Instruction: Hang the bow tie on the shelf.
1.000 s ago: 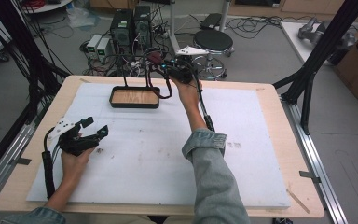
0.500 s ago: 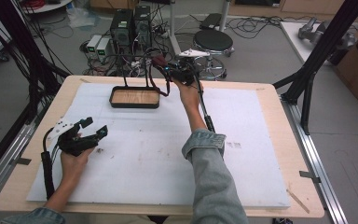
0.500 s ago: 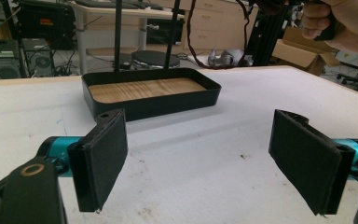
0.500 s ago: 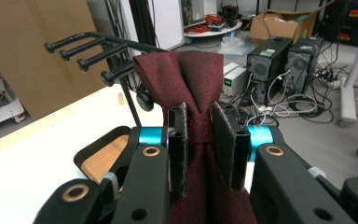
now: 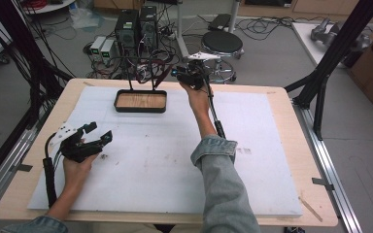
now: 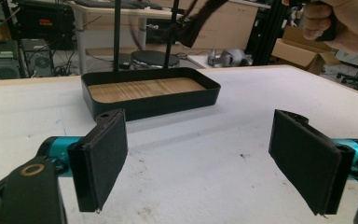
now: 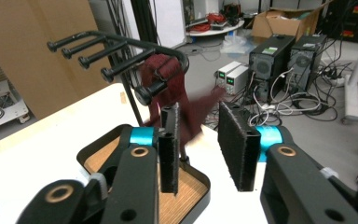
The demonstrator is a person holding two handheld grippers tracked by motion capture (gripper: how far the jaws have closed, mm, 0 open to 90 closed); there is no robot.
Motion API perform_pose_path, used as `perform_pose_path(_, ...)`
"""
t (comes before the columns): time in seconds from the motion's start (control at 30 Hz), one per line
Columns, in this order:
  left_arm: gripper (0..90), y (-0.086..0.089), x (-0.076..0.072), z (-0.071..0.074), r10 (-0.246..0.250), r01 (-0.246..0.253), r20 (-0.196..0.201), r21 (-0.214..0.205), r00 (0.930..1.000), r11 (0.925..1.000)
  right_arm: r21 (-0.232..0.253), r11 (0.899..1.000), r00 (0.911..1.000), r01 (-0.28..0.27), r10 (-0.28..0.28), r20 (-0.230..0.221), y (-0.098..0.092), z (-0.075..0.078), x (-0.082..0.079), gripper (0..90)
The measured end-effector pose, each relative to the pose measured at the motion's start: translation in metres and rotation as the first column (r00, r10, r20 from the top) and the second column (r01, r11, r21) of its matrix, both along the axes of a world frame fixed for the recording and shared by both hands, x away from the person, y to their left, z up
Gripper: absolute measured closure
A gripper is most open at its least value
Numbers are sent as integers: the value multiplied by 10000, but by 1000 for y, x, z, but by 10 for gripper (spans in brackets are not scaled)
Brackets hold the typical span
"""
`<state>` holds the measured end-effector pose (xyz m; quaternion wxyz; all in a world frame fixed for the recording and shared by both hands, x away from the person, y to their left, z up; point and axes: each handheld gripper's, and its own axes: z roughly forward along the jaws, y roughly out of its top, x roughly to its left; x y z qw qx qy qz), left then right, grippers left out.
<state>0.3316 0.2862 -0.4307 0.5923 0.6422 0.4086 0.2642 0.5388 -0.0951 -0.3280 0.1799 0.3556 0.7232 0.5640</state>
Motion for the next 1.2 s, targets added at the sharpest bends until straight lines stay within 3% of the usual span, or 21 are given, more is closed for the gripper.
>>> perform_pose_path(0.2, 198, 1, 0, 0, 45, -45, -7, -8, 10000, 10000, -26, 10000, 9994, 83, -82, 321, -3, 9, -6, 602)
perform_pose_path(0.43, 198, 1, 0, -1, 32, -32, -12, 11, 10000, 10000, 201, 9994, 9979, 269, -280, 590, -12, 24, -16, 453)
perform_pose_path(0.93, 198, 0, 1, -1, 73, -73, -4, 5, 10000, 10000, 666, 9957, 9911, 642, -714, 1121, -36, 45, -31, 318)
perform_pose_path(1.2, 199, 0, 4, -2, 117, -117, -32, -56, 9999, 9999, 869, 9925, 9893, 860, -954, 1102, -54, 54, -40, 250)
